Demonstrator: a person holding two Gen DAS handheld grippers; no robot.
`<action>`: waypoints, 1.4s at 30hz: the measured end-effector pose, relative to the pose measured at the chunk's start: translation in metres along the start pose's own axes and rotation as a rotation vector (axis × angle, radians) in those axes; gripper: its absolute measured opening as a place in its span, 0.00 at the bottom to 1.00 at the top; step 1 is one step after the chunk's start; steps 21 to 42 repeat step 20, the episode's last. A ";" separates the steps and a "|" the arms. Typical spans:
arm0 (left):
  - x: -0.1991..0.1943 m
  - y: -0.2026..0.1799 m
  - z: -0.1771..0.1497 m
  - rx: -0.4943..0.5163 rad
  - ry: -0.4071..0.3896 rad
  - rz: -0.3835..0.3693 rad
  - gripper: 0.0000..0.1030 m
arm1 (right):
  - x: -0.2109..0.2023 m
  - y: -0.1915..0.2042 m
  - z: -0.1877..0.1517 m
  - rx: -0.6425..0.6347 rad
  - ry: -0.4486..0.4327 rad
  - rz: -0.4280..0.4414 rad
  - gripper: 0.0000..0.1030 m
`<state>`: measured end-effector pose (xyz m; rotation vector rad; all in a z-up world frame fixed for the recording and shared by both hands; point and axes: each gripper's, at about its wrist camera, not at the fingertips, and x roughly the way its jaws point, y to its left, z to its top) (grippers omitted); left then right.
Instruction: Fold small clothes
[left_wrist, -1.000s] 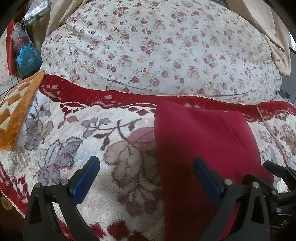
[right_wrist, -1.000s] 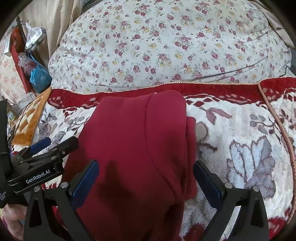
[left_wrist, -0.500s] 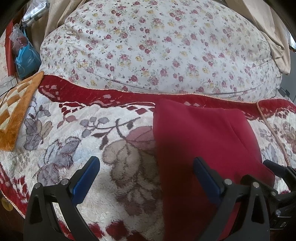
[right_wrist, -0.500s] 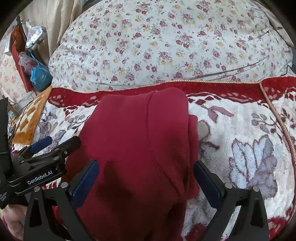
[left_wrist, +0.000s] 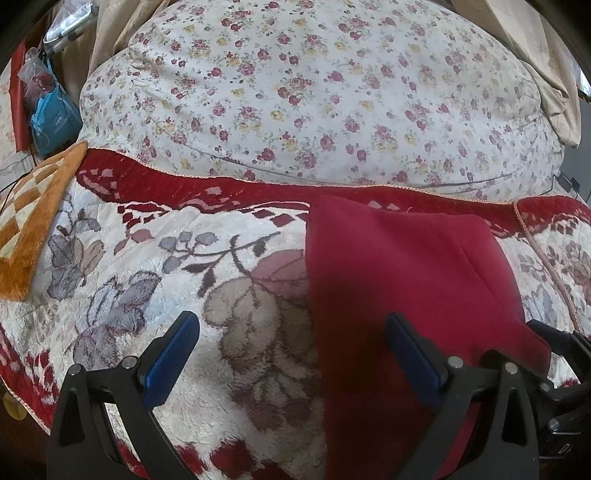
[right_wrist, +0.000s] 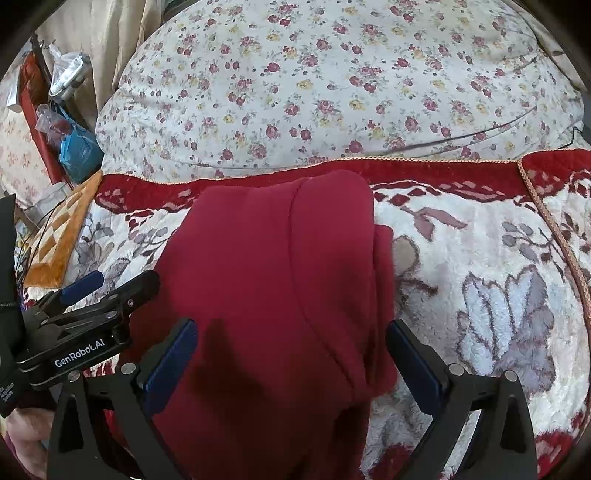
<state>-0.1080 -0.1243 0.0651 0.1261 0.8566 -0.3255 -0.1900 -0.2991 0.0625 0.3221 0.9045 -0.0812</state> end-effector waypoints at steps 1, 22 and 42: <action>0.000 0.000 0.000 -0.001 0.001 -0.001 0.97 | 0.000 0.000 0.000 -0.001 0.001 0.000 1.00; -0.003 0.000 0.001 0.032 -0.023 -0.018 0.97 | 0.000 0.000 0.000 -0.002 -0.001 0.003 1.00; -0.003 0.000 0.001 0.032 -0.023 -0.018 0.97 | 0.000 0.000 0.000 -0.002 -0.001 0.003 1.00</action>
